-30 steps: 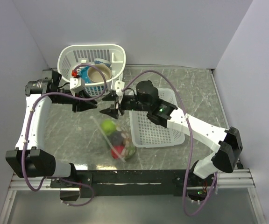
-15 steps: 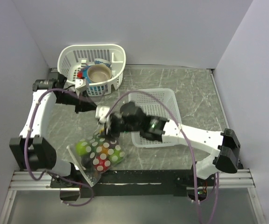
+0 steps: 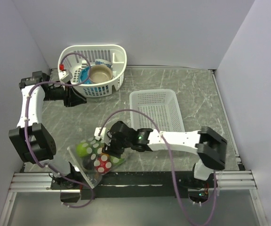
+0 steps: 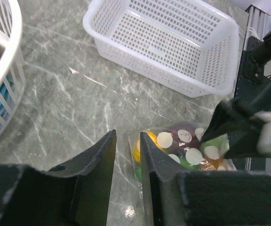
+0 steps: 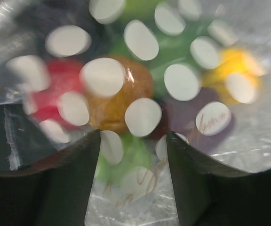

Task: Open the zip-top bag and remove the fake food

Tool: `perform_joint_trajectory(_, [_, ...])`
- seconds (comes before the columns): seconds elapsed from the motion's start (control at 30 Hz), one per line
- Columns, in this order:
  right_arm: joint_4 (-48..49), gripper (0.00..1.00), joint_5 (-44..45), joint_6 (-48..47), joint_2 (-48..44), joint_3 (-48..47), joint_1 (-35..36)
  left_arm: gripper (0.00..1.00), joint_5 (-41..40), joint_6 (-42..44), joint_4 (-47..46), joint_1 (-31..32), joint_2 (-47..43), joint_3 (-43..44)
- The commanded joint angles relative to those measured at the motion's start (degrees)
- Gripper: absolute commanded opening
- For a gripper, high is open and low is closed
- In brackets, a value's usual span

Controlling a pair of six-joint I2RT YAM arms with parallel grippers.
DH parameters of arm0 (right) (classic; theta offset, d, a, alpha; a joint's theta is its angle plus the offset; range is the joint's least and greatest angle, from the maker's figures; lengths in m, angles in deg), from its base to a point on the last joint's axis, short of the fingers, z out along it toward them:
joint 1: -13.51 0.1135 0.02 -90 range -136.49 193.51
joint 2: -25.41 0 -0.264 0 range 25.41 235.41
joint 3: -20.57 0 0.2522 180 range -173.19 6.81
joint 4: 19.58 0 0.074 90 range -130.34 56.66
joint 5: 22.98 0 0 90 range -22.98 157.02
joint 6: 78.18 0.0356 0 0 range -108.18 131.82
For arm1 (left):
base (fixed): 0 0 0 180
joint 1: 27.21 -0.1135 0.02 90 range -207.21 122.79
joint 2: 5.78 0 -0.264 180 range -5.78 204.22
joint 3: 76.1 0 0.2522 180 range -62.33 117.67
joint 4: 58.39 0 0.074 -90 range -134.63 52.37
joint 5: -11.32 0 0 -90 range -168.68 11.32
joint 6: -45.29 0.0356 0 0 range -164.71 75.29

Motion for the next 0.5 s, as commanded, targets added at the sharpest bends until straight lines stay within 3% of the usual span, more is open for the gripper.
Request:
perform_joint_trajectory(0.0, [-3.32,0.56,-0.43,2.67,5.6,-1.51,-1.88,0.34,3.43,2.08,2.57,-0.84,-4.42,1.28])
perform_joint_trajectory(0.03, [-4.47,0.38,-1.56,3.46,6.65,-3.52,-2.41,0.34,3.25,2.17,2.57,-1.01,-4.51,1.55])
perform_joint_trajectory(0.1, [-6.06,0.21,-4.21,4.95,8.51,-4.59,-3.81,0.35,3.08,2.08,2.48,-1.54,-4.34,2.43])
perform_joint_trajectory(0.13, [-5.72,0.06,-3.86,5.04,8.51,-4.34,-4.16,0.35,3.08,1.99,2.39,-1.63,-4.25,2.69])
perform_joint_trajectory(0.17, [-5.11,0.0,-3.16,4.52,7.9,-3.81,-4.43,0.35,3.16,1.82,2.48,-1.98,-4.16,2.95])
perform_joint_trajectory(0.3, [-3.69,0.0,0.54,3.29,7.54,-5.72,-10.03,0.35,3.34,2.52,2.48,-2.33,-3.98,2.34])
perform_joint_trajectory(0.47, [-4.4,0.0,4.74,-5.84,8.94,-10.74,-15.24,0.35,1.85,5.14,2.57,-2.25,-4.77,-0.63])
